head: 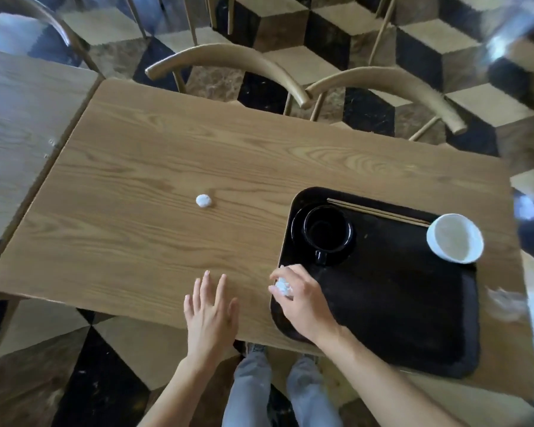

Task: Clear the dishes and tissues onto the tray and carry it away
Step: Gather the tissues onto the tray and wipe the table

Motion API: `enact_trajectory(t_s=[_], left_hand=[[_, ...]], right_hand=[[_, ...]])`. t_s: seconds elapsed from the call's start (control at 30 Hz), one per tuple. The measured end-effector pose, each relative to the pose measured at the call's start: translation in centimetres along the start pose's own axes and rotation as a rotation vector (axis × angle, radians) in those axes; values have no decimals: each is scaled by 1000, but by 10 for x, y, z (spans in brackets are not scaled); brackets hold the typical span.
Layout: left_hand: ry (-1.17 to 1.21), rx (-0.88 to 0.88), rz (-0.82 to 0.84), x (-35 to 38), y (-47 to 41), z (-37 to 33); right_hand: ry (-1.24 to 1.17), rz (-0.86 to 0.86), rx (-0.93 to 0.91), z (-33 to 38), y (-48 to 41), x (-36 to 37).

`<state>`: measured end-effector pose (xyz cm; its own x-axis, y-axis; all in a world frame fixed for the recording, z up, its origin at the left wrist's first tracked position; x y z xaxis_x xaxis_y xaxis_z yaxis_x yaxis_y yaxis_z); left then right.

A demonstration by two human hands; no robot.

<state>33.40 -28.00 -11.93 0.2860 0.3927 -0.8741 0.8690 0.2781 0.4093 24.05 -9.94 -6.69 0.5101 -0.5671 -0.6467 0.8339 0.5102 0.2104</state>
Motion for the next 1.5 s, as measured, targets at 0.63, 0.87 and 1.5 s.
enact_trajectory(t_s=[0.63,0.87,1.5], left_hand=[[-29,226,134,25,25,-104],[-2,247,2,4,38,-133],[-290,527,101,105,49,-261]], right_hand=[[620,207,22,-61,40,3],[600,234,-121,-65,57,-21],[476,-318,672,-288,190,-266]])
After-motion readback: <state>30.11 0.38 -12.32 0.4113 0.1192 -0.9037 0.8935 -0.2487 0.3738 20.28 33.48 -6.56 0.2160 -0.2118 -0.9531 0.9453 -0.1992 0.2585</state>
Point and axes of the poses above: each hand's wrist, its own y-axis away from the middle knuckle, its own x-axis out of the palm, z = x × y, the point moved 3 cm from there along -y, towards the middle knuckle, and after that the axes turned 7 degrees about z, right-handed, at the moved point
